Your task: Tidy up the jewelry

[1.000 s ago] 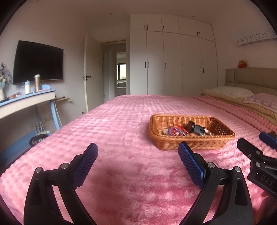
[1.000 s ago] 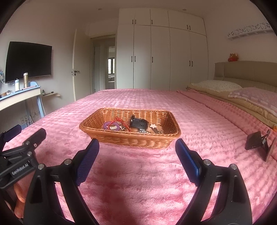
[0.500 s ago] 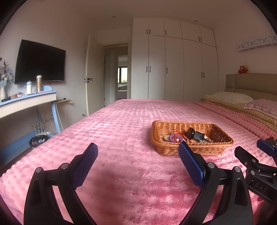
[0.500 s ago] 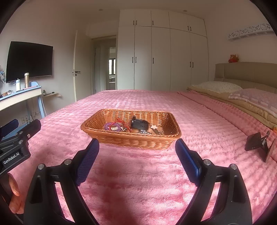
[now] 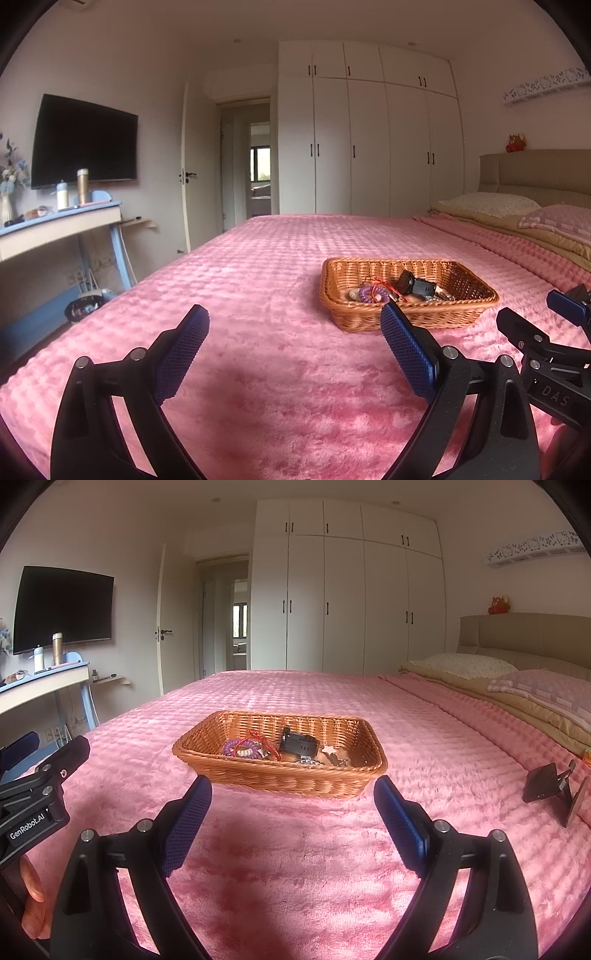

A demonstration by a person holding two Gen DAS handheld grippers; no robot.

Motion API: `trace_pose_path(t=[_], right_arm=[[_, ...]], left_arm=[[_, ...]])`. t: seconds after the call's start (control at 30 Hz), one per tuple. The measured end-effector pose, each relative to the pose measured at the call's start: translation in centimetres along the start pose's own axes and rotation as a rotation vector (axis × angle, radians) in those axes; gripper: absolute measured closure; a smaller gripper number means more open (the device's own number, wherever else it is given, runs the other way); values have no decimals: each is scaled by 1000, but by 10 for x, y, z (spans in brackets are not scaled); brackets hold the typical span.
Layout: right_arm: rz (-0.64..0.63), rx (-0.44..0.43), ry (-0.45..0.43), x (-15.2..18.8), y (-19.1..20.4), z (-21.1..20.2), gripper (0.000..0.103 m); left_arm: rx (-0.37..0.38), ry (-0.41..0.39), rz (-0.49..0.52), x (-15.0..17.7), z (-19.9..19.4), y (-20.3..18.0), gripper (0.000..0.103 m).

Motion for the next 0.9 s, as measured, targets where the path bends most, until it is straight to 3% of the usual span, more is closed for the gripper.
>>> trace_pose_path(t=[0.9], right_arm=[[-2, -7, 8, 2, 3, 2, 18]], left_arm=[[10, 27, -1, 7, 4, -1, 11]])
Point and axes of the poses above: each gripper's, at about its wrist camera, not at the fingertips, and z roughly the way its jaws point, y to its left, x to its underside, the point moved 10 cm from there along z, roughly the way its jaws point, and after that the axes turned 5 degrees about x, right-handed, at the moved point
